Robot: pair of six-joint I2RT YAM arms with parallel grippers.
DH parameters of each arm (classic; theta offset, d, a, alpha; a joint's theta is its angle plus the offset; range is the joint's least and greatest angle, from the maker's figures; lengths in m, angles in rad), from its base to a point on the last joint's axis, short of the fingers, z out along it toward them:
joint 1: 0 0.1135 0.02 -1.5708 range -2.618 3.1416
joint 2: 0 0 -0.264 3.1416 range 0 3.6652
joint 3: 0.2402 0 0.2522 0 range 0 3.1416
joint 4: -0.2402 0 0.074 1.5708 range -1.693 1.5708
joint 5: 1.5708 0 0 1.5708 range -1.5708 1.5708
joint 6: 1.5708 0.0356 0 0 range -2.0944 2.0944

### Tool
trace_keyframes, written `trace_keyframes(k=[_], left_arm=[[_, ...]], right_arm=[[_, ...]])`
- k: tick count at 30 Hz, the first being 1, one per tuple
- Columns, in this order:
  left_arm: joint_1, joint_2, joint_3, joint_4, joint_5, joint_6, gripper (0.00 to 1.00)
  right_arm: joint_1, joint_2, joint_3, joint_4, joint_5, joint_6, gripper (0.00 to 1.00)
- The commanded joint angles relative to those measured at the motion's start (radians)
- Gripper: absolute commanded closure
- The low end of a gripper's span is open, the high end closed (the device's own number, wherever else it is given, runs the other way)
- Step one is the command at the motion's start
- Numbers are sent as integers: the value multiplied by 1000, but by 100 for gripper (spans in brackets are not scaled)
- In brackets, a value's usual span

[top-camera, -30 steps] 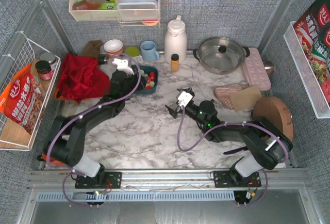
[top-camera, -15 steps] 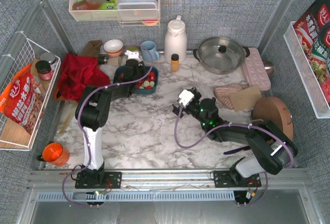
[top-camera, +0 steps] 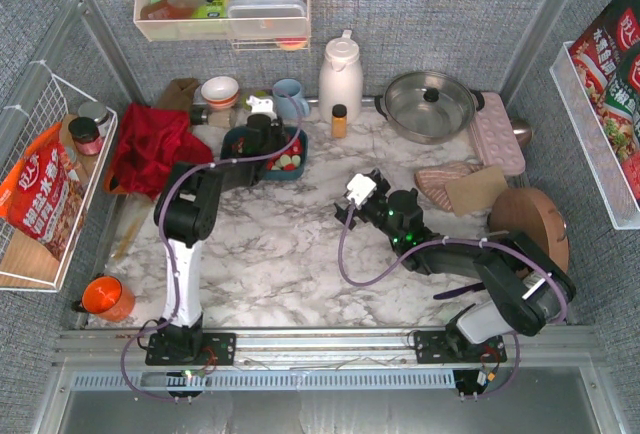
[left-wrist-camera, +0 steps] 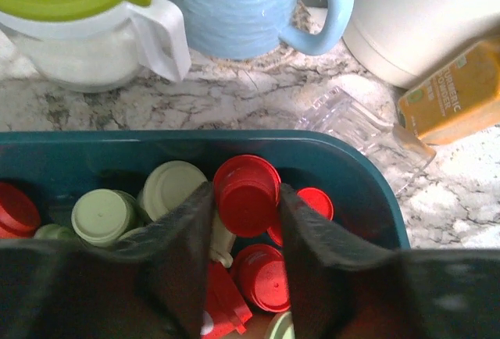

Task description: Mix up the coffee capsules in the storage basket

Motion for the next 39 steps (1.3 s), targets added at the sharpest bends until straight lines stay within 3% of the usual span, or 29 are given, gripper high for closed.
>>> trace_keyframes(k=[1,4,7,8,14,20,25,29,36,37,39], left_arm=[[0,4,27,-138,27,-32,47],[0,-50,-33,-103,18,-48,32],[1,-129,-105,-50,36,-58,5],[0,-158,-128,-35,50,-59,1],[-2,-401,-303,45,79,-128,1],[-2,-667,-463,-49,85,-80,1],[-3,-907,-670,-103,-65,28,1],[-2,-1092,-864,-91,-226,79,1],[-3,-1307,-1192,172,-434,150,1],[-2,-1329,-1197,164,-453,147,1],[-2,-1361,-1201,140,-479,156,1]], right_arm=[[0,-16,11,-27,10,19,1],[0,-46,20,-91,66,52,1],[0,-89,19,-161,137,71,1],[-1,-104,21,-187,171,78,1],[-47,-187,25,-365,406,176,1],[-147,-260,-69,-360,498,236,1],[-249,-219,-155,-260,533,247,1],[-316,-120,-211,-61,564,251,1],[-372,-76,-65,-297,457,312,1],[-391,-55,-83,-253,412,337,1],[-456,40,-175,25,370,397,1]])
